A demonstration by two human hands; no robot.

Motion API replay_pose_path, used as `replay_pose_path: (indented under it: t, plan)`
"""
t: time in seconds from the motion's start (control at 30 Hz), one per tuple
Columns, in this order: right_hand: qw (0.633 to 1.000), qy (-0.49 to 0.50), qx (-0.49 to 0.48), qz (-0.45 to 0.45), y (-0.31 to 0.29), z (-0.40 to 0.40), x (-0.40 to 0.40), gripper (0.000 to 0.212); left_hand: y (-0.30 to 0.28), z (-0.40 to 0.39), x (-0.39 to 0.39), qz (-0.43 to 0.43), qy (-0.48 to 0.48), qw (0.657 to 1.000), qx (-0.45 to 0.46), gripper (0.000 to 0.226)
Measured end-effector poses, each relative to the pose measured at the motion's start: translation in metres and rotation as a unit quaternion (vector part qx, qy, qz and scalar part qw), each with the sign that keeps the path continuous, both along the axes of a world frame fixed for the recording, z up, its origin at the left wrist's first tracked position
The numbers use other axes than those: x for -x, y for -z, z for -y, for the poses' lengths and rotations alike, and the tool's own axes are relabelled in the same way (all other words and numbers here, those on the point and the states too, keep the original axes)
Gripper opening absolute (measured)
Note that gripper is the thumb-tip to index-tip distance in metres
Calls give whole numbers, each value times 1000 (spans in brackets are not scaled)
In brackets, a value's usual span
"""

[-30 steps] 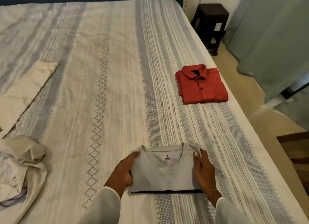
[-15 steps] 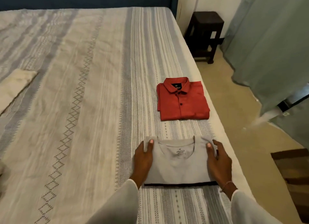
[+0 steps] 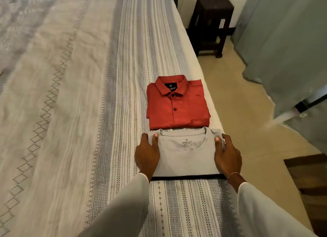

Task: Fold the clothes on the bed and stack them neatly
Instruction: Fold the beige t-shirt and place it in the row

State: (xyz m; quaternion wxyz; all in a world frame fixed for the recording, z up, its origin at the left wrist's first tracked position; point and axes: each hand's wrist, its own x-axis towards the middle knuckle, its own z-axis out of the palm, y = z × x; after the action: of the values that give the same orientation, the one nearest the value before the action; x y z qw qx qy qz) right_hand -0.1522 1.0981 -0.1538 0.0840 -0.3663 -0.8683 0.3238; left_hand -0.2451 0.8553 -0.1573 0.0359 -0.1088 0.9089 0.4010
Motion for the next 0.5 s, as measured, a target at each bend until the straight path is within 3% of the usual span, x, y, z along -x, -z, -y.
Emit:
replay_pose_path:
  t: [0.13, 0.23, 0.33, 0.5]
  plan:
    - [997, -17, -38, 61, -7, 1, 0, 33, -2, 2, 1, 13, 16, 1000, -16, 41]
    - [987, 3, -141, 73, -26, 16, 3, 44, -16, 12, -3, 51, 30, 997, -47, 42]
    - [963, -77, -254, 37, -42, 42, 1, 52, -35, 39, -13, 51, 94, 994, 22, 47]
    - [923, -304, -234, -20, -87, 126, 3, 49, -89, 121, -37, 19, 251, 954, 164, 56]
